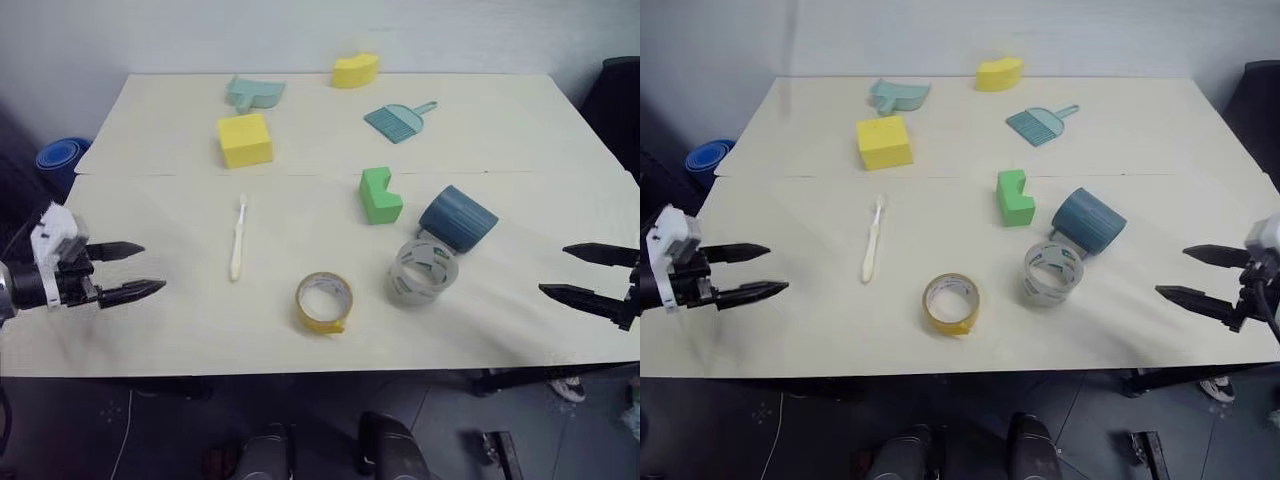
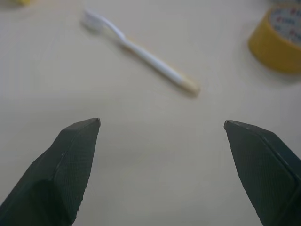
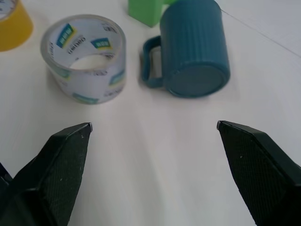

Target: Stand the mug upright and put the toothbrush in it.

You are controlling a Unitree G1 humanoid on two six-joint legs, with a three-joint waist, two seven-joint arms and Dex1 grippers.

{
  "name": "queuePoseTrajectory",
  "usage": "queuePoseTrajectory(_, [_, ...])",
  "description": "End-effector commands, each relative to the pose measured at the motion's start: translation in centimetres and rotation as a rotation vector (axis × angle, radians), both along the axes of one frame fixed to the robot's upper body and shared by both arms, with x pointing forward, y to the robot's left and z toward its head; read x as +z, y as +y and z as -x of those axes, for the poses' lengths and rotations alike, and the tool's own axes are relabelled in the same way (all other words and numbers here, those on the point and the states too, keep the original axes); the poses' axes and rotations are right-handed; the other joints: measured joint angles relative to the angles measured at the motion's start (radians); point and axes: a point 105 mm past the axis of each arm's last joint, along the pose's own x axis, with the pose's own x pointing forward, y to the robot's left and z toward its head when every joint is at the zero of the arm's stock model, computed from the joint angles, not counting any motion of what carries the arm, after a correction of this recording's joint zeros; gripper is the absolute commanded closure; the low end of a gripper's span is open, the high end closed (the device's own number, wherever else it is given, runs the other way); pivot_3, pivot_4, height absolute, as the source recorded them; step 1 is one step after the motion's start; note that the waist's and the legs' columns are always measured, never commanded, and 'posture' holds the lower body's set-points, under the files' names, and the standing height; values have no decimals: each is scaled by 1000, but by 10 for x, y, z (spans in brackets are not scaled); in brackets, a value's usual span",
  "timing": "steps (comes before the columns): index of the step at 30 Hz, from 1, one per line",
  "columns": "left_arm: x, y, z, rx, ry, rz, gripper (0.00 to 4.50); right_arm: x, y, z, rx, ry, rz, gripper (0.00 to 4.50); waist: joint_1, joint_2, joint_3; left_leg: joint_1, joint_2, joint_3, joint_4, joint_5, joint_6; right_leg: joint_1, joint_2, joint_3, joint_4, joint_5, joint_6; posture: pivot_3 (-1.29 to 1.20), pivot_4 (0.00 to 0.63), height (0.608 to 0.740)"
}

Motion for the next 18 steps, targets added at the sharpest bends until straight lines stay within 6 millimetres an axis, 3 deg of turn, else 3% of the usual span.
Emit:
queuePoseTrajectory(1, [35, -48, 16, -214, -40, 80, 0, 23, 43, 13, 154, -54, 45, 72, 2, 0, 0, 0, 0, 0, 0, 0, 0, 0, 0, 0, 0, 0, 0, 0, 150, 740])
queuePoseTrajectory(5, [45, -88, 43, -450, 17, 83, 0, 25, 88, 25, 305, -39, 73, 72, 3, 0, 0, 0, 0, -1, 1, 0, -1, 0, 0, 0, 1, 0, 0, 0, 150, 740])
queuePoseTrajectory(8, [39, -103, 65, -601, 86, 0, 0, 15, 126, 35, 484, -22, 116, 72, 3, 0, 0, 0, 0, -1, 1, 0, -1, 0, 0, 0, 1, 0, 0, 0, 150, 740])
queuePoseTrajectory(10, [31, -100, 68, -625, 108, -81, 0, 6, 153, 35, 602, -42, 157, 72, -7, 0, 0, 0, 0, -1, 1, -1, -1, 0, 0, 0, 1, 0, 0, 0, 150, 740])
queuePoseTrajectory(13, [28, -90, 66, -619, 106, -145, 0, 1, 176, 26, 676, -56, 161, 72, -19, 0, 0, 1, 0, -1, 0, -1, -2, 0, 1, 1, 0, -1, -2, 0, 150, 740])
queuePoseTrajectory(18, [27, -75, 75, -651, 143, -261, 0, -34, 215, 2, 830, -43, 314, 72, -26, 0, 0, -1, 0, -1, 0, -1, -2, -2, 1, 0, 0, -1, -2, 0, 150, 740])
